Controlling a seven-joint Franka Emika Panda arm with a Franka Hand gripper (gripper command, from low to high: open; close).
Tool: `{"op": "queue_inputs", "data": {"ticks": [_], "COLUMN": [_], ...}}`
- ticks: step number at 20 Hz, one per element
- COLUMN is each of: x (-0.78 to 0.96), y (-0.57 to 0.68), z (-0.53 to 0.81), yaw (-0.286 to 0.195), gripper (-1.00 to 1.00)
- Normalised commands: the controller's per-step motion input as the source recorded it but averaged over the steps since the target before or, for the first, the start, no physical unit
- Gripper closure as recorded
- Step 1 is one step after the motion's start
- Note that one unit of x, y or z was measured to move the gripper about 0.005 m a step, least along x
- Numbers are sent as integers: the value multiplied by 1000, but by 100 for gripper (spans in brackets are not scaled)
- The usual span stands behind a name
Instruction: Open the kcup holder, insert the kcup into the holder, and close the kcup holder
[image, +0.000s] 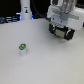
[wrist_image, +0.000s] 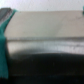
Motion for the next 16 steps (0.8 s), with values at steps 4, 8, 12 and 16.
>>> {"op": "queue_inputs", "data": {"ticks": [4,8,12,16], "x": [990,980,973,942], "y": [-272,-279,-297,-323], "z": [258,261,259,253], "yaw": [-39,-40,-42,-46], "gripper": [100,100,100,100]}}
